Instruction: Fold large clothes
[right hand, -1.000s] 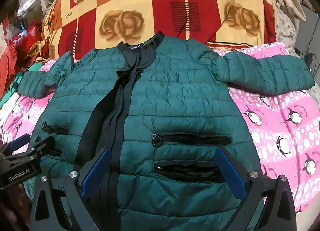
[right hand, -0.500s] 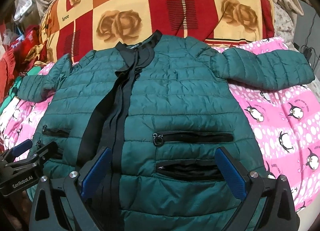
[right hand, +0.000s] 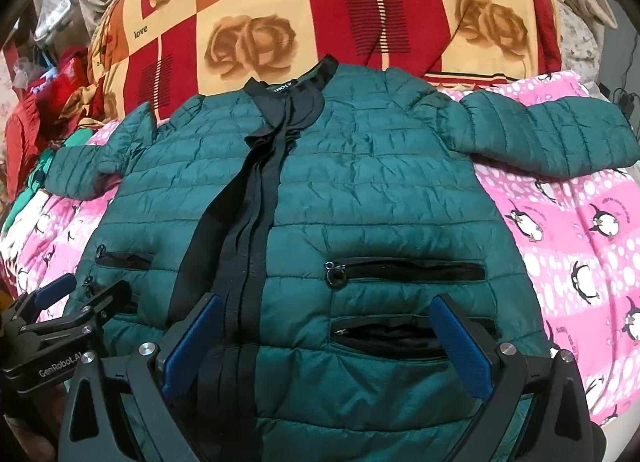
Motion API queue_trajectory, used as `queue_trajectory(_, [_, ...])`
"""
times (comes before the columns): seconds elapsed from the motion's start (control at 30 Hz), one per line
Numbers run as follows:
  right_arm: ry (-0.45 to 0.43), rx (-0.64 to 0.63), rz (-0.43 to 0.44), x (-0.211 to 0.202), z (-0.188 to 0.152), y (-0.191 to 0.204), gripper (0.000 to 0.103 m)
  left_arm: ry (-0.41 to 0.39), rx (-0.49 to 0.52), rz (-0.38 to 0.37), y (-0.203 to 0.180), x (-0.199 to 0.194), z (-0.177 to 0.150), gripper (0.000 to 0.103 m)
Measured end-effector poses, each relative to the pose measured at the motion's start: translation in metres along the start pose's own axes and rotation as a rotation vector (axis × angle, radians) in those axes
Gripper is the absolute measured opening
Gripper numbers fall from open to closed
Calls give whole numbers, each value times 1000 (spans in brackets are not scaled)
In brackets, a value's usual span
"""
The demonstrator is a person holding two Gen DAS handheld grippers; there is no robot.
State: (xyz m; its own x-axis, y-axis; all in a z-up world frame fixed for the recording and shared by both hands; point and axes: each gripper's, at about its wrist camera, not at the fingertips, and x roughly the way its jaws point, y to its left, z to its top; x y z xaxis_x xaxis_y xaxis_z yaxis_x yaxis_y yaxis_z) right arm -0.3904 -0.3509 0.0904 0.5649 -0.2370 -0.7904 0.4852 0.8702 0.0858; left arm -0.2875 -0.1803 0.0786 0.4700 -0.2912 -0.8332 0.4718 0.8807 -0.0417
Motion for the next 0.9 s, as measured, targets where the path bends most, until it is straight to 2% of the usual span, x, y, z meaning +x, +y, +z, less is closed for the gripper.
queue_trajectory(0.63, [37,22,-38,6,0,-6,103,20,-16,-13,1,5,-2,102])
queue_trajectory(0.9, [50,35,-20,7,-2,-8,103,19,-15,-11,0,5,-2,102])
